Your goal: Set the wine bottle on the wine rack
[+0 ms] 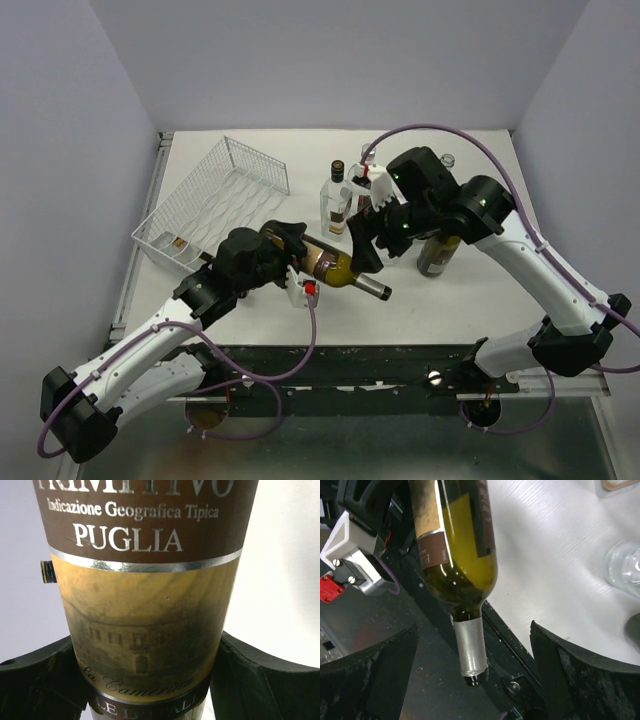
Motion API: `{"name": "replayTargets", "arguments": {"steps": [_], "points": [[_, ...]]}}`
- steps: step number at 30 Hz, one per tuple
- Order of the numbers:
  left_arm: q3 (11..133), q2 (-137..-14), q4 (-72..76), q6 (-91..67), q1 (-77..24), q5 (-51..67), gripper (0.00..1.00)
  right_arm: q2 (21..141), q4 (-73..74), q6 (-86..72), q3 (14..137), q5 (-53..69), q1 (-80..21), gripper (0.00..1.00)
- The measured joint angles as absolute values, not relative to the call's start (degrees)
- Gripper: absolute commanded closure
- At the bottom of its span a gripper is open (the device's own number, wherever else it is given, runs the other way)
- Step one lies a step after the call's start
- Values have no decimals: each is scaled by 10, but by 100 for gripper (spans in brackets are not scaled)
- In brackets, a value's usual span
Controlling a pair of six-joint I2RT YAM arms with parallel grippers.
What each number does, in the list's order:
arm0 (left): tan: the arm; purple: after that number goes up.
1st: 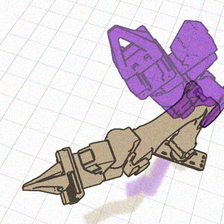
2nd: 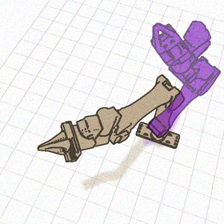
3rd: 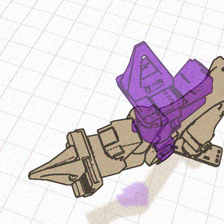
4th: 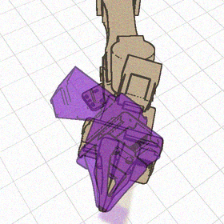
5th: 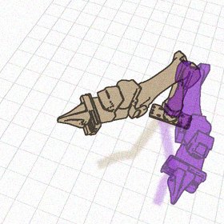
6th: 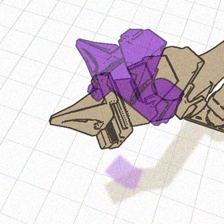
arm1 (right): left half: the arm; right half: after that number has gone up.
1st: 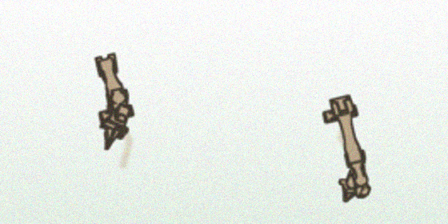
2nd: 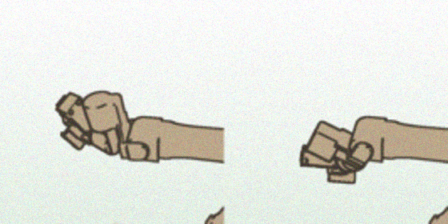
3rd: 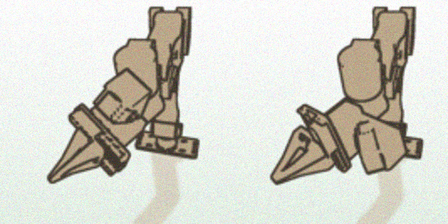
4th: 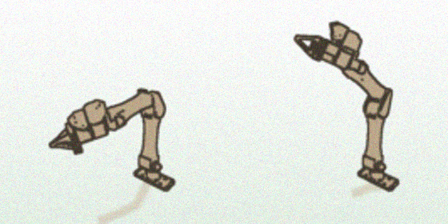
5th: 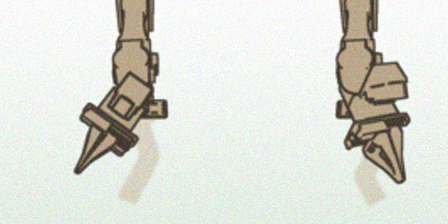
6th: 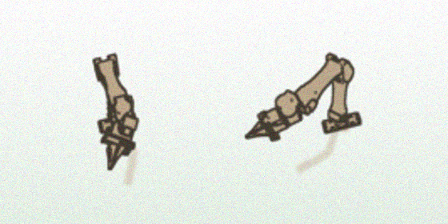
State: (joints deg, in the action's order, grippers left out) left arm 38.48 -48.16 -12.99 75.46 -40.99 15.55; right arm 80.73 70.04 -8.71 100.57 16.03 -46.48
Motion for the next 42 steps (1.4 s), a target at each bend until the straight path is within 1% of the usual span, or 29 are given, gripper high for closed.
{"name": "replayTargets", "arguments": {"steps": [3,5,7,15,23,26,30,35,38,41,42], "points": [[388,-487,-130,762,-410,155,100,807,700,-88,988,171,-481,1],[389,-492,-129,766,-410,155,100,808,699,-91,971,176,-492,7],[389,-495,-130,769,-410,155,100,812,699,-100,956,177,-500,10],[409,-517,-134,755,-410,155,100,823,676,-140,905,177,-525,15],[409,-521,-134,724,-410,155,100,831,658,-155,874,174,-529,27],[415,-528,-139,716,-410,155,100,832,653,-160,869,168,-533,34],[416,-528,-144,713,-409,156,100,832,652,-165,863,161,-535,34],[416,-528,-145,713,-409,156,100,832,652,-165,859,159,-541,26],[416,-528,-145,715,-408,156,100,833,652,-165,859,159,-544,26],[416,-528,-145,719,-407,156,100,835,655,-164,859,159,-545,33],[416,-528,-145,723,-407,155,100,836,656,-163,859,158,-546,39]]}}
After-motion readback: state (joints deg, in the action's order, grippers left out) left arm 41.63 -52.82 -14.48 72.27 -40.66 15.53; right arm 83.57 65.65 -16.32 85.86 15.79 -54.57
